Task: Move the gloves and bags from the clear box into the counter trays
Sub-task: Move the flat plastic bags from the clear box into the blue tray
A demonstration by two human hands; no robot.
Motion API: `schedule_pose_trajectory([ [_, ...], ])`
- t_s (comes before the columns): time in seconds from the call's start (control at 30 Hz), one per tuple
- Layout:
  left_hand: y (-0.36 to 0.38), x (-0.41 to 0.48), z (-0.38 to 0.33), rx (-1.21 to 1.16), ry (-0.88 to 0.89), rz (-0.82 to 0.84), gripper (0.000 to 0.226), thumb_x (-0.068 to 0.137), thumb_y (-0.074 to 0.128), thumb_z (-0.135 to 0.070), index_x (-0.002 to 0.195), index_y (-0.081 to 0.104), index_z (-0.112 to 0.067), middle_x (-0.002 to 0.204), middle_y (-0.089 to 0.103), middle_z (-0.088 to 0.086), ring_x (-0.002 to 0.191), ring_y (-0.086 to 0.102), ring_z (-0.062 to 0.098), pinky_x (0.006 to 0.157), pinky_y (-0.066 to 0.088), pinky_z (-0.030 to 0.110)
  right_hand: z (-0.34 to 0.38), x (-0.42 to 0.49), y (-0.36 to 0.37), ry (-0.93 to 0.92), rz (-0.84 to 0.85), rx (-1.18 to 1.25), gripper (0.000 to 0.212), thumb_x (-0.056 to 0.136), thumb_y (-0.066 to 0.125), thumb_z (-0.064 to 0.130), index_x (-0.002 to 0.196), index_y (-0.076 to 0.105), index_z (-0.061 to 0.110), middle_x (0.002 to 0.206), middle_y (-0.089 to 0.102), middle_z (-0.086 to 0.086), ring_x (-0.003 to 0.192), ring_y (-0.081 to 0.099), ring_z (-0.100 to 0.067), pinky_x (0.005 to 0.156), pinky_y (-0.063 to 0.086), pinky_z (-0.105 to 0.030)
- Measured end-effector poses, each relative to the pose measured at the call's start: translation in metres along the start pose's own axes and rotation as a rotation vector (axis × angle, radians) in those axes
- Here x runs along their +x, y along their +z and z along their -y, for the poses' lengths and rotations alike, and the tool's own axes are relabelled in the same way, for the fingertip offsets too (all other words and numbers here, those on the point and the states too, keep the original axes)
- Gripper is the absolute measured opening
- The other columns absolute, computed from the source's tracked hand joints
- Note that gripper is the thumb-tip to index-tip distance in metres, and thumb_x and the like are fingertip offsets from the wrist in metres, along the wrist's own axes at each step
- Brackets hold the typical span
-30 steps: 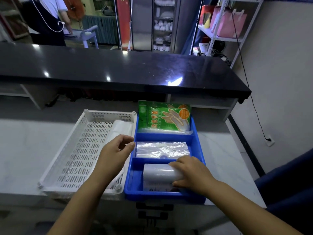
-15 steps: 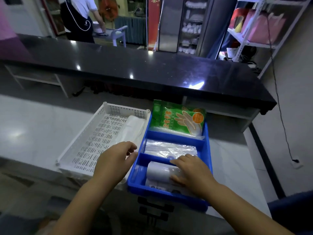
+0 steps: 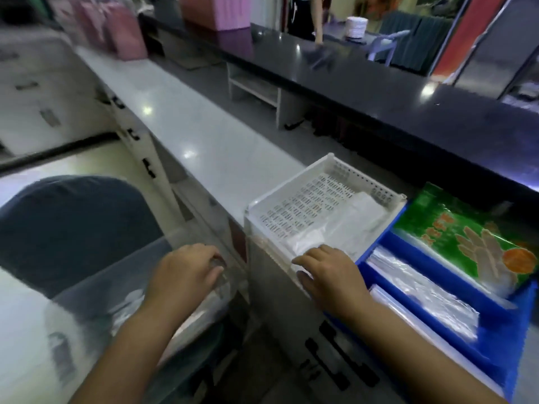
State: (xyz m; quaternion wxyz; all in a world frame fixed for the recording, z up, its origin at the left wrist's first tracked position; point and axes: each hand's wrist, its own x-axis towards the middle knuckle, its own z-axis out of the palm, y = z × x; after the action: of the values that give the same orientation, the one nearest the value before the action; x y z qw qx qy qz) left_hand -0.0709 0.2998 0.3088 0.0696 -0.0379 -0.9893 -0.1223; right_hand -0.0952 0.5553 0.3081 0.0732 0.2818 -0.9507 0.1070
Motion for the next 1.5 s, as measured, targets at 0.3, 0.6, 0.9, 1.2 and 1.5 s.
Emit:
schedule_pose_trajectory([
  [0.3, -0.010, -0.019, 0.170, -0.061, -0.349, -0.067, 0.024, 0.080, 0.067, -0.026, 0.104, 0.066, -0.021, 0.104, 0.069, -0.001, 0.097, 0.061, 0.024, 0.072, 0.046, 0.032, 0.095, 0.117, 0.068, -0.237, 0.160, 0.004, 0.024, 0.088, 0.049, 0.028, 0.094, 0.068, 0.014, 0.092, 0.068, -0.004, 0.087, 0.061, -0.025, 0.073, 0.049, -0.040],
  [0.6, 0.028, -0.013, 0.317, -0.120, -0.499, 0.100, 0.028, 0.084, 0.058, -0.029, 0.111, 0.063, -0.024, 0.112, 0.066, -0.004, 0.101, 0.061, 0.019, 0.069, 0.041, 0.027, 0.155, 0.196, 0.180, -0.169, 0.455, 0.084, 0.028, 0.089, 0.049, 0.032, 0.110, 0.065, 0.022, 0.105, 0.067, -0.003, 0.096, 0.060, -0.022, 0.076, 0.046, -0.033],
  [0.9, 0.070, -0.039, 0.375, -0.227, -0.606, 0.281, 0.027, 0.085, 0.057, -0.027, 0.112, 0.062, -0.025, 0.110, 0.066, -0.002, 0.099, 0.060, 0.019, 0.072, 0.046, 0.029, 0.176, 0.222, 0.283, -0.117, 0.789, 0.153, 0.031, 0.088, 0.053, 0.027, 0.116, 0.063, 0.024, 0.115, 0.067, 0.000, 0.105, 0.061, -0.020, 0.081, 0.045, -0.027],
  [1.2, 0.149, -0.068, 0.378, -0.287, -0.716, 0.436, 0.022, 0.087, 0.054, -0.027, 0.105, 0.065, -0.025, 0.106, 0.068, -0.002, 0.092, 0.061, 0.015, 0.071, 0.048, 0.028, 0.177, 0.220, 0.433, -0.239, 1.241, 0.123, 0.049, 0.091, 0.054, 0.031, 0.136, 0.043, 0.018, 0.141, 0.046, -0.006, 0.126, 0.044, -0.022, 0.103, 0.037, -0.030],
  [1.5, 0.208, -0.081, 0.370, -0.346, -0.835, 0.447, 0.025, 0.087, 0.056, -0.030, 0.112, 0.060, -0.030, 0.111, 0.067, -0.006, 0.097, 0.062, 0.014, 0.076, 0.048, 0.025, 0.169, 0.208, 0.517, -0.482, 1.239, -0.076, 0.051, 0.087, 0.055, 0.027, 0.132, 0.039, 0.010, 0.132, 0.047, -0.013, 0.120, 0.044, -0.030, 0.098, 0.035, -0.038],
])
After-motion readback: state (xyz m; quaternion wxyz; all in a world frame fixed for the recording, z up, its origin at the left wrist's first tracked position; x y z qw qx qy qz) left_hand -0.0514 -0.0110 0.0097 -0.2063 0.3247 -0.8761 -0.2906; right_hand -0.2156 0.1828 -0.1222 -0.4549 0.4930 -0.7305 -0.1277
